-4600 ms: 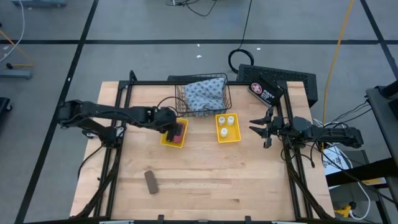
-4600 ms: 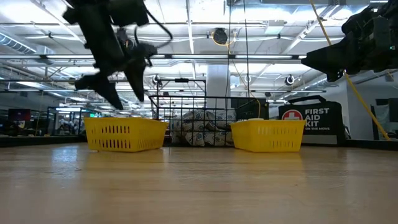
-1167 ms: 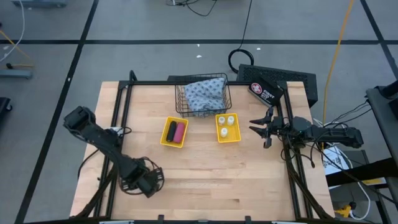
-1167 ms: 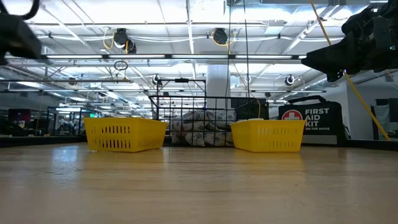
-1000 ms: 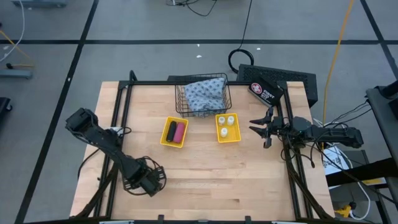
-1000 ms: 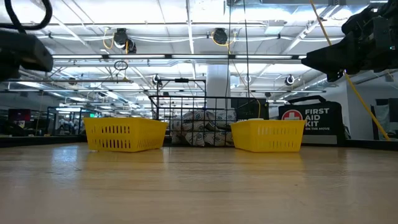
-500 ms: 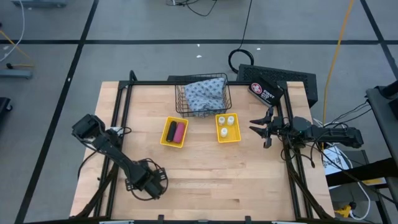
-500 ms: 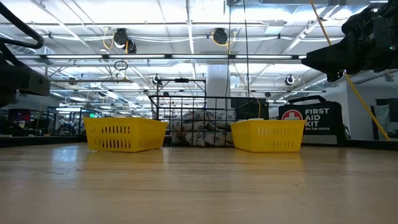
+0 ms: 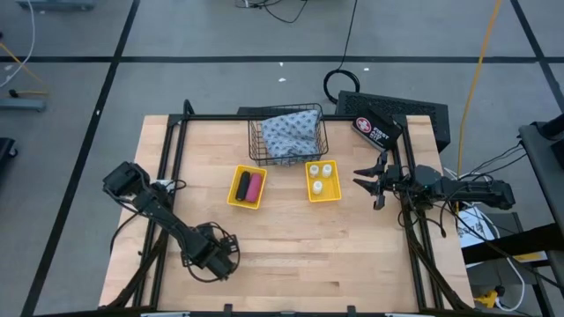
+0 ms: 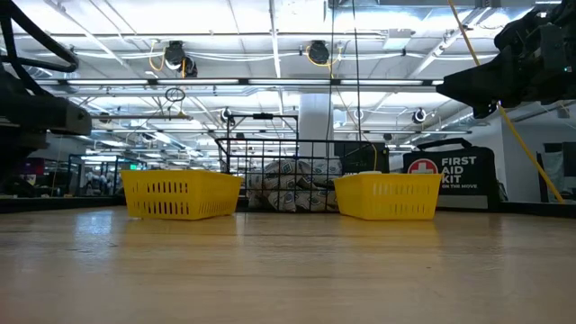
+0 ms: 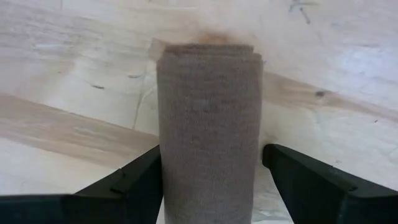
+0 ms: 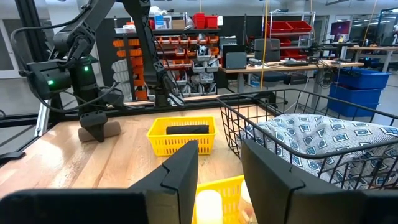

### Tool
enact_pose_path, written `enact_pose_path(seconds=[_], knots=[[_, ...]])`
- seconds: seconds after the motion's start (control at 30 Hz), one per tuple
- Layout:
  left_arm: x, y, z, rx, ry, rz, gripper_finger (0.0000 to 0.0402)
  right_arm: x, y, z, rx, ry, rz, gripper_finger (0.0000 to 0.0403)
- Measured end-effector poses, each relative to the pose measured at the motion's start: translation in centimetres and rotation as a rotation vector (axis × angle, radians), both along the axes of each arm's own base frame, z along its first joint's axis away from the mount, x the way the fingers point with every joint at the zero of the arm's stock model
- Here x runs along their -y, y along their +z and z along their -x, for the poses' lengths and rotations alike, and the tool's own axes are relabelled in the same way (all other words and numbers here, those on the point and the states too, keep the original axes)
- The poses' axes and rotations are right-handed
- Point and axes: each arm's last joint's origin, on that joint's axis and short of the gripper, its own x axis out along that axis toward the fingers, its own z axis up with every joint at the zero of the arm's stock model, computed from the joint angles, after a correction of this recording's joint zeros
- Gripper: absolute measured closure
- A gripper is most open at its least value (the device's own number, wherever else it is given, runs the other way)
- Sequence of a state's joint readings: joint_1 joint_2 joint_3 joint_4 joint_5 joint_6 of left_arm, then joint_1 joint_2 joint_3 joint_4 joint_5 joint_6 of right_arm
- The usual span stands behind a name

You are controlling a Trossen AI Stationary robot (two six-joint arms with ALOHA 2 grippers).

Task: Pick & Place Medicine items
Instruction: Put the brown bandage into the left yellow basket

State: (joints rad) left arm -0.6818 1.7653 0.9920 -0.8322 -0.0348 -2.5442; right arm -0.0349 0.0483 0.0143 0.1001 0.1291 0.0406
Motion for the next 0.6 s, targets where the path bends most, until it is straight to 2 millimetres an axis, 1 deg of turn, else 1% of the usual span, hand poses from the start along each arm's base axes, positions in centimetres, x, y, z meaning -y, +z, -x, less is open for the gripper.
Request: enact_pose_path(seconds=[0.1, 0.17, 0.3, 0.43, 0.6], knots=[[-0.1, 0.0, -0.1, 0.008, 0.002, -0.011, 0.0118, 0.0, 0.0, 0.0, 0.000, 0.000, 0.000, 0.0289], [-0.2, 0.0, -0.1, 0.015, 0.004, -0.021, 0.0128, 0.0, 0.0, 0.0, 0.000, 0.000, 0.000, 0.0289], [-0.4, 0.0, -0.3, 0.022, -0.002, -0.032, 0.0169, 0.0, 0.0, 0.0, 0.000, 0.000, 0.000, 0.0289], [-0.8, -0.1, -0.6, 0.070, -0.001, -0.086, 0.0215, 0.0, 0.0, 0.0, 0.000, 0.000, 0.000, 0.0289], [-1.5, 0.0, -1.7, 0.153, -0.045, -0.143, 0.0249, 0.0, 0.0, 0.0, -0.001, 0.000, 0.000, 0.0289]])
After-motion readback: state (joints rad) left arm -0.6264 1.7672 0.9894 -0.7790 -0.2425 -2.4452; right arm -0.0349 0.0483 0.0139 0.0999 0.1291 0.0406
